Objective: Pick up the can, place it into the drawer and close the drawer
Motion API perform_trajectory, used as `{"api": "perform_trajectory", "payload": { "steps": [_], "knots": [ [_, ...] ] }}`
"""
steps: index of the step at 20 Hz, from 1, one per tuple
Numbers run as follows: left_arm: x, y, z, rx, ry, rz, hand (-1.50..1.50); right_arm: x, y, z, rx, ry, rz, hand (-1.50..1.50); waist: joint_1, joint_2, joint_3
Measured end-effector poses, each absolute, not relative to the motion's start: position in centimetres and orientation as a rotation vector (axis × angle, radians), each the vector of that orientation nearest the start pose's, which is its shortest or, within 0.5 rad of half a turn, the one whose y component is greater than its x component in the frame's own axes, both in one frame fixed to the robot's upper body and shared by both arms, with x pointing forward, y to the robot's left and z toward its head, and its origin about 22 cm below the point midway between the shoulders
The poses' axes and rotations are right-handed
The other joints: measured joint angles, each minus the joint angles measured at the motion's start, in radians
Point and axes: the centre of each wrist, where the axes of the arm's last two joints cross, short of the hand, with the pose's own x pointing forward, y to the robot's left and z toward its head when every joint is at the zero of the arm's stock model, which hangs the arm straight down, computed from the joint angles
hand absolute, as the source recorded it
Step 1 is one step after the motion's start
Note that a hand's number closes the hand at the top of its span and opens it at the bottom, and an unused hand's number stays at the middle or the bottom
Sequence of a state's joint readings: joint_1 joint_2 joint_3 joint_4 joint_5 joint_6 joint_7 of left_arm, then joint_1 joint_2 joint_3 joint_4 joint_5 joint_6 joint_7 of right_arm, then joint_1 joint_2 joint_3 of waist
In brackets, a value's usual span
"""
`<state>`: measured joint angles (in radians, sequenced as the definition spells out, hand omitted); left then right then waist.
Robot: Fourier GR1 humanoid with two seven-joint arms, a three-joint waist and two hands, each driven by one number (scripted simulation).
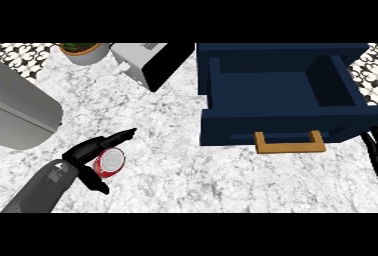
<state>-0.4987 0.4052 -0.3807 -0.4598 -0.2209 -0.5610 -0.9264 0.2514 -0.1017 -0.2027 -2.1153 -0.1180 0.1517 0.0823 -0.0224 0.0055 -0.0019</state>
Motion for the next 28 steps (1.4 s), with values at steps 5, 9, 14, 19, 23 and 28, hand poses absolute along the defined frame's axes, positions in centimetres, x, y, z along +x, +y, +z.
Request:
{"api": "perform_trajectory", "payload": {
  "steps": [5, 9, 14, 19, 23, 28],
  "knots": [
    [30.8, 31.7, -8.7, -0.541, -1.399, -0.943, 1.5, 16.2, -29.8, 9.3, -0.152, -1.812, 0.005, -1.5, 0.005, -0.002, 0.001],
    [30.8, 31.2, -8.9, -0.575, -1.381, -0.927, 1.5, 15.9, -29.5, 9.2, -0.152, -1.818, 0.004, -1.5, 0.003, -0.001, 0.001],
    [30.6, 30.2, -9.0, -0.618, -1.39, -0.885, 1.5, 15.4, -29.7, 9.2, -0.152, -1.816, -0.011, -1.5, 0.007, -0.004, 0.001],
    [29.8, 32.1, -10.0, -0.333, -1.547, -0.428, 1.5, 14.6, -29.9, 9.0, -0.182, -1.804, -0.032, -1.5, 0.038, -0.009, 0.002],
    [30.4, 31.0, -10.1, -0.128, -1.621, -0.106, 1.5, 14.5, -29.9, 8.9, -0.188, -1.804, -0.044, -1.5, 0.045, -0.013, 0.004],
    [32.5, 28.4, -7.3, -0.04, -1.668, 0.026, 1.5, 13.7, -30.7, 9.2, -0.194, -1.81, -0.044, -1.5, 0.041, -0.016, 0.004]
  ]
}}
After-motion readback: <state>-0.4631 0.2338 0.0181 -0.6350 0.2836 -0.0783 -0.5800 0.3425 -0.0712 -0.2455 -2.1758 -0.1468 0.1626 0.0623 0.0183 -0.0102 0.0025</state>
